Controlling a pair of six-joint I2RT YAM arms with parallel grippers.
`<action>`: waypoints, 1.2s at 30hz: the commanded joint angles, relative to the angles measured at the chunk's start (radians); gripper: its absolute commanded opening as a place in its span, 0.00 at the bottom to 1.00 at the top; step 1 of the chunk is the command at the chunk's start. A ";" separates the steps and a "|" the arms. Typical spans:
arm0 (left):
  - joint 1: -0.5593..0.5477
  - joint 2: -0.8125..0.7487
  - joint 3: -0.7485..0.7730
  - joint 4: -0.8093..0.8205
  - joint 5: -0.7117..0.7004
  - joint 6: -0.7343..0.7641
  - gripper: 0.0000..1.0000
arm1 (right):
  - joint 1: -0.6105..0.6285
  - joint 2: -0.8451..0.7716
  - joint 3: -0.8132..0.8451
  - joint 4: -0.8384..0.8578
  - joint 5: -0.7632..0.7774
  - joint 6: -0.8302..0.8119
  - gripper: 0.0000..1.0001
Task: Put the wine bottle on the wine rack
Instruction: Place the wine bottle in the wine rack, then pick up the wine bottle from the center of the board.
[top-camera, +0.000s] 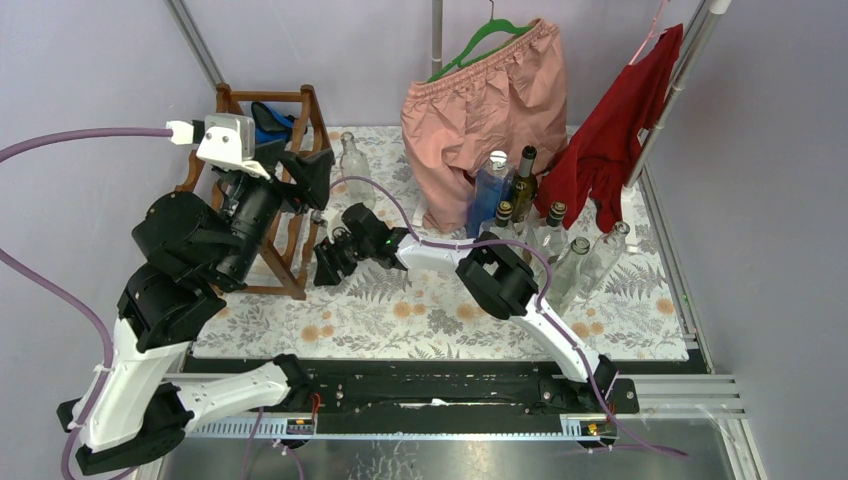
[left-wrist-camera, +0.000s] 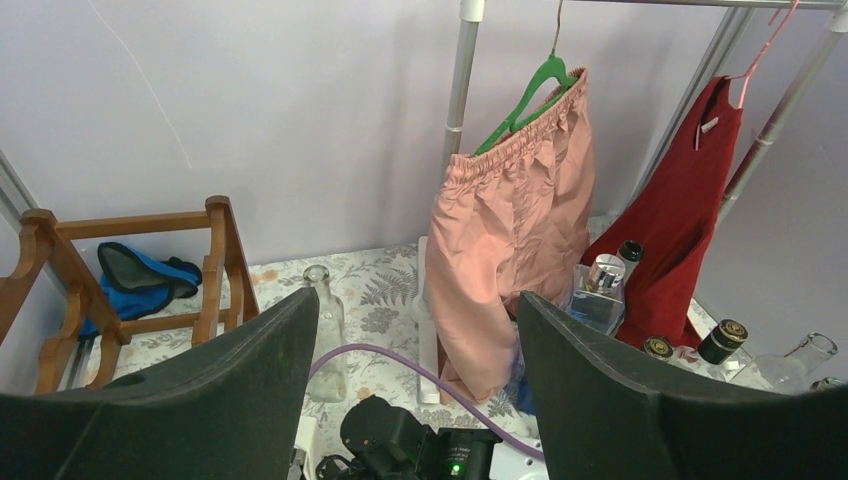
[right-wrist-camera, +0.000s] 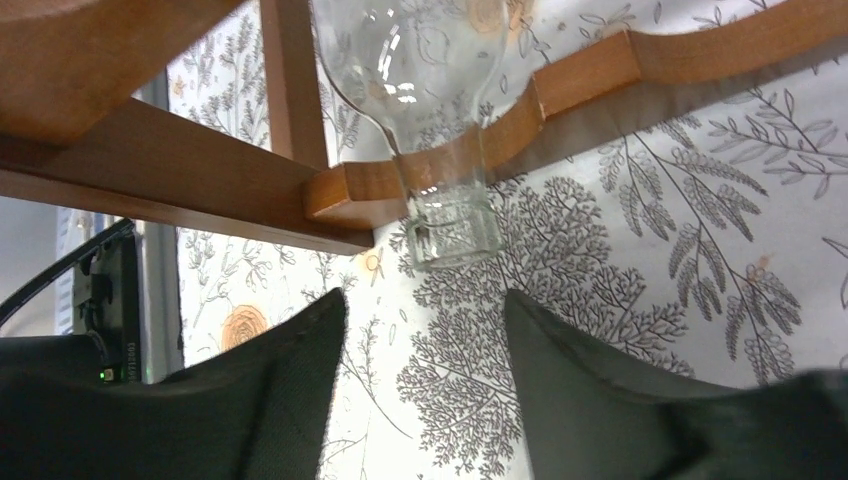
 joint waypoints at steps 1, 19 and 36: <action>0.004 -0.013 -0.014 0.061 0.009 -0.016 0.79 | -0.009 -0.070 -0.005 -0.003 0.033 -0.058 0.57; 0.003 -0.020 -0.031 0.062 -0.003 -0.012 0.80 | 0.000 0.045 0.156 -0.050 0.079 -0.078 0.19; 0.003 -0.005 -0.021 0.058 -0.011 0.006 0.80 | 0.009 0.103 0.244 -0.077 0.080 -0.057 0.18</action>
